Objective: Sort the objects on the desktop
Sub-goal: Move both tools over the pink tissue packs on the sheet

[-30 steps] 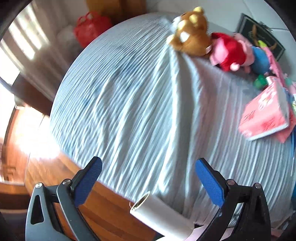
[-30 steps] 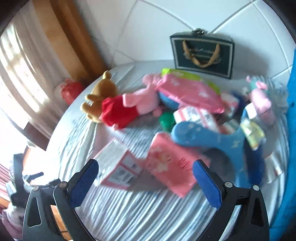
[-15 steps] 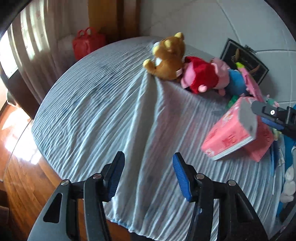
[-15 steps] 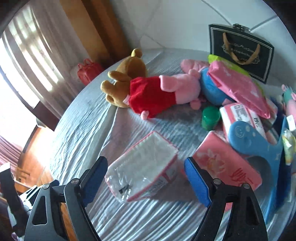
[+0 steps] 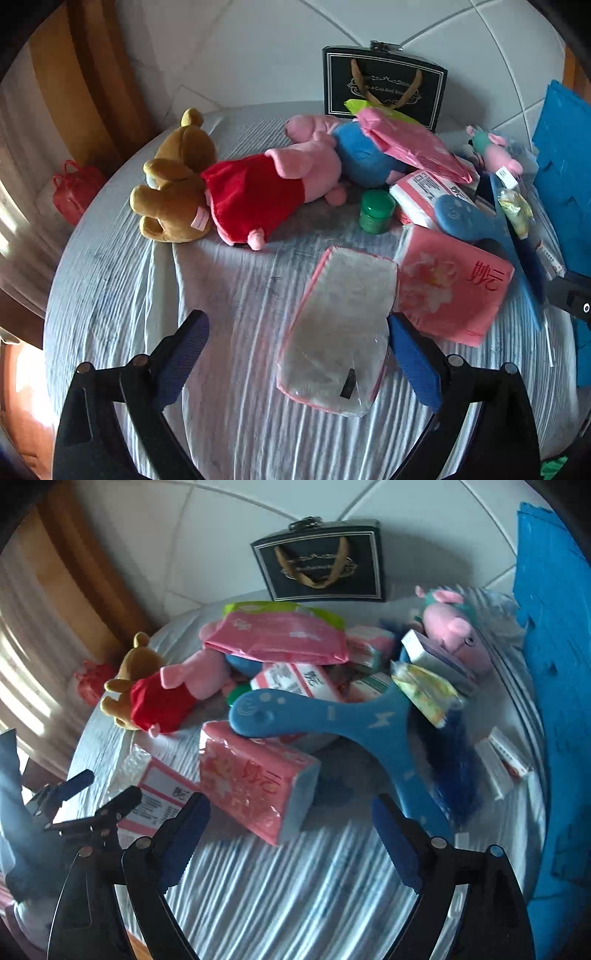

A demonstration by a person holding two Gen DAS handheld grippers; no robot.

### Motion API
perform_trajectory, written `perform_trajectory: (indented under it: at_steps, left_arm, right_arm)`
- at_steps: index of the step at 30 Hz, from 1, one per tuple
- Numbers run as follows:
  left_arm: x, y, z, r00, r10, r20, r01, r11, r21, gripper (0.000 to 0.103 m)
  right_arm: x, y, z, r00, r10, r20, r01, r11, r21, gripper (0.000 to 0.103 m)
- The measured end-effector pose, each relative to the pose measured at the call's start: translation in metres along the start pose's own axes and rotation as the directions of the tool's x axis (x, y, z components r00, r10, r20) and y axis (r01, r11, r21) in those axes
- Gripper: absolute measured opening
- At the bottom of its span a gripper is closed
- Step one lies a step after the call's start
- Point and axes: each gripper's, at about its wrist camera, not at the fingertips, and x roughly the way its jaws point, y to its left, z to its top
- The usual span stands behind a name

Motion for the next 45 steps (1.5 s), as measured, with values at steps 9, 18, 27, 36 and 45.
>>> perform_trajectory:
  at_steps: [9, 18, 27, 36, 45]
  left_arm:
    - [0.013, 0.099, -0.017, 0.983, 0.148, -0.111, -0.16, 0.982, -0.104, 0.099]
    - [0.042, 0.053, 0.003, 0.992, 0.021, -0.124, -0.027, 0.999, -0.048, 0.099]
    - [0.055, 0.154, -0.062, 0.898, 0.333, -0.288, -0.365, 0.929, -0.066, 0.1]
    - [0.019, 0.159, -0.033, 0.978, 0.118, -0.171, -0.162, 0.948, -0.273, 0.1]
    - [0.096, 0.082, -0.003, 0.953, 0.168, -0.253, -0.194, 0.978, -0.082, 0.1]
  right_arm:
    - [0.023, -0.007, -0.009, 0.996, -0.067, -0.059, 0.071, 0.995, 0.067, 0.09]
    - [0.047, 0.01, 0.004, 0.994, -0.077, -0.075, 0.083, 0.994, 0.068, 0.103]
    - [0.08, 0.012, 0.015, 0.989, 0.009, -0.151, 0.004, 0.996, 0.089, 0.07]
    - [0.116, 0.089, -0.011, 0.936, 0.162, -0.311, -0.169, 0.986, 0.002, 0.085]
    - [0.086, 0.091, 0.007, 0.979, -0.091, -0.184, 0.057, 0.982, -0.181, 0.103]
